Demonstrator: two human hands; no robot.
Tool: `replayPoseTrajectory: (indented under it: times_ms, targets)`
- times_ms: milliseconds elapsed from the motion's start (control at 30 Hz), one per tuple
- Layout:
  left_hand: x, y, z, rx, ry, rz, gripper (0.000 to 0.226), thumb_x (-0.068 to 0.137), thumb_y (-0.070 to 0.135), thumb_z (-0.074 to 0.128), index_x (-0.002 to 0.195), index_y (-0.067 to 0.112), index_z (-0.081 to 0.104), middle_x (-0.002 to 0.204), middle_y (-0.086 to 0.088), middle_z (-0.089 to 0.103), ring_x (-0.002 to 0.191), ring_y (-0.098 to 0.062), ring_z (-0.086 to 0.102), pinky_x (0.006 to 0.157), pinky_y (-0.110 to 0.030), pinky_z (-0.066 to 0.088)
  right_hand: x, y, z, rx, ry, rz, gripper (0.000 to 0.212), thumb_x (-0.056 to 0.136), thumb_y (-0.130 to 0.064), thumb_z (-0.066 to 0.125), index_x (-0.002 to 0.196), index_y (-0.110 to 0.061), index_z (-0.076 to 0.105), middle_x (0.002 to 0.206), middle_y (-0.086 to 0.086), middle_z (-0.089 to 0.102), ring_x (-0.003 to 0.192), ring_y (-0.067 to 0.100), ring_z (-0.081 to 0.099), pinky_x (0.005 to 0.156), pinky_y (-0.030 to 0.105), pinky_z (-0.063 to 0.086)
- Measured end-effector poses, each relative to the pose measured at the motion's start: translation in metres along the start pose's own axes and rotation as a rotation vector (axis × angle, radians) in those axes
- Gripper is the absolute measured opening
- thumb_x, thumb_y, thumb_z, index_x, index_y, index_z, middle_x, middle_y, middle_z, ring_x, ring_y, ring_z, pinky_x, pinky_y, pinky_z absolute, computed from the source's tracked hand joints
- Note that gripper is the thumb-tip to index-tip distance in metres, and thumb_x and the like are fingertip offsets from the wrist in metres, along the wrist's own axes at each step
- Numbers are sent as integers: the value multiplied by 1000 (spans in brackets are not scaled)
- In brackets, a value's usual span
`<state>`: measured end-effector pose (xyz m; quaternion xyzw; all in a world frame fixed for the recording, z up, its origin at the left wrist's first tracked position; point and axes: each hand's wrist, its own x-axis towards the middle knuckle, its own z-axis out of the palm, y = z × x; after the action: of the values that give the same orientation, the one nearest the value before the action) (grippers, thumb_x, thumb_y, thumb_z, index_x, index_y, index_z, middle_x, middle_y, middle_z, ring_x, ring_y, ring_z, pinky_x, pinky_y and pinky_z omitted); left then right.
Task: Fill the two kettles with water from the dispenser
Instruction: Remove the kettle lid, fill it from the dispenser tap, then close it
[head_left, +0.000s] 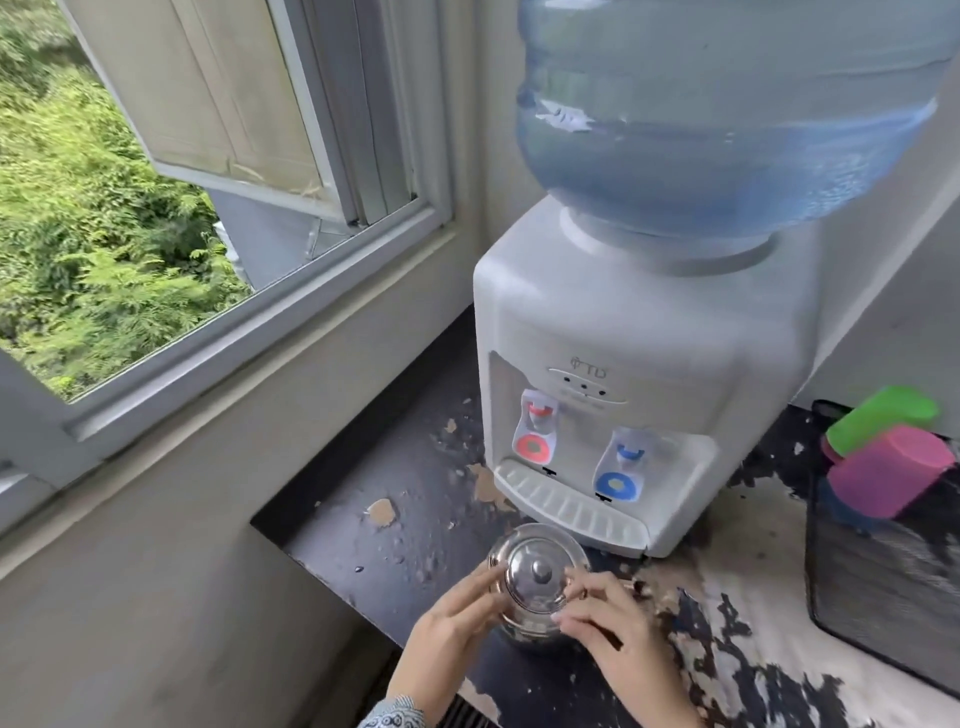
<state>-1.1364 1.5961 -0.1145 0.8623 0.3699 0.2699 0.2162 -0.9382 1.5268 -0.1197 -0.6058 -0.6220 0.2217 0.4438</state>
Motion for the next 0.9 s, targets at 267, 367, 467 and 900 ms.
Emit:
replayPoseTrajectory:
  times_ms: [267, 367, 467, 900]
  targets:
    - [-22, -3, 25, 88, 7, 18, 53, 66, 3, 79, 115, 17, 65, 130, -2, 57, 122, -24, 52, 102, -23, 37, -10, 10, 12, -219, 51, -120, 12, 77, -14, 70, 68, -7, 70, 98, -7, 62, 98, 0, 59, 89, 20, 49]
    - [-17, -2, 28, 8, 54, -29, 52, 74, 11, 73, 123, 19, 56, 132, 7, 53, 133, -9, 34, 108, -28, 33, -4, 4, 10, -268, 64, -64, 11, 71, -18, 76, 72, -20, 65, 87, -8, 63, 101, 1, 57, 96, 27, 42]
    - [0, 5, 35, 44, 46, -48, 61, 76, 28, 68, 131, 16, 44, 136, 7, 45, 136, -5, 23, 110, -34, 29, 17, -10, 14, -301, 30, 17, 26, 72, -18, 76, 91, -26, 62, 104, -11, 58, 110, 0, 51, 98, 21, 41]
    - [35, 29, 38, 346, -222, -317, 77, 63, 68, 28, 103, 20, 72, 112, 10, 70, 91, -11, 71, 60, -26, 59, 45, -14, 24, -663, -183, 15, 55, 71, -45, 72, 115, -15, 60, 133, -2, 56, 122, 7, 52, 91, 15, 48]
